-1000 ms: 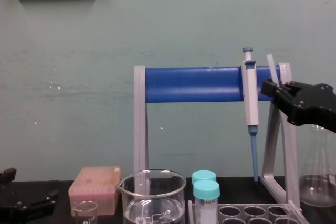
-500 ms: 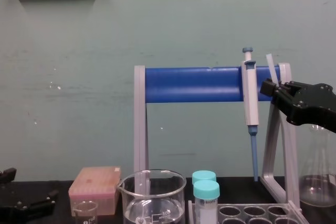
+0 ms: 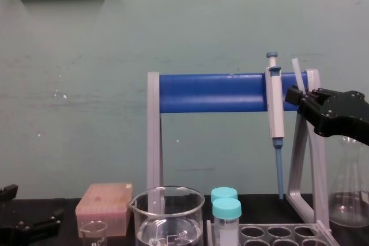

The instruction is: Pick up the stirring rod with one hand, then place it down.

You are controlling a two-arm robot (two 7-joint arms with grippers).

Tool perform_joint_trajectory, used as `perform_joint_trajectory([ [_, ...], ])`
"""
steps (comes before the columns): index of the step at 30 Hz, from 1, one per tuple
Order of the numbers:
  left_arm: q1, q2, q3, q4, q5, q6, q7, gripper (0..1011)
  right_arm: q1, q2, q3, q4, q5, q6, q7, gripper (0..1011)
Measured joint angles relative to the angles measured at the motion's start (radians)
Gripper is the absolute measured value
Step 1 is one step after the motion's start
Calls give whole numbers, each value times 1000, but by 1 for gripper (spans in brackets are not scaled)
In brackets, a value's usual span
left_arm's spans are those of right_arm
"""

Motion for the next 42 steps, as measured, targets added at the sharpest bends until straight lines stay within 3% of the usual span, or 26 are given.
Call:
perform_joint_trajectory([
  [42, 0, 0, 0, 0, 0, 0, 0, 1000, 0, 0, 0, 0, 1, 0, 0, 72],
])
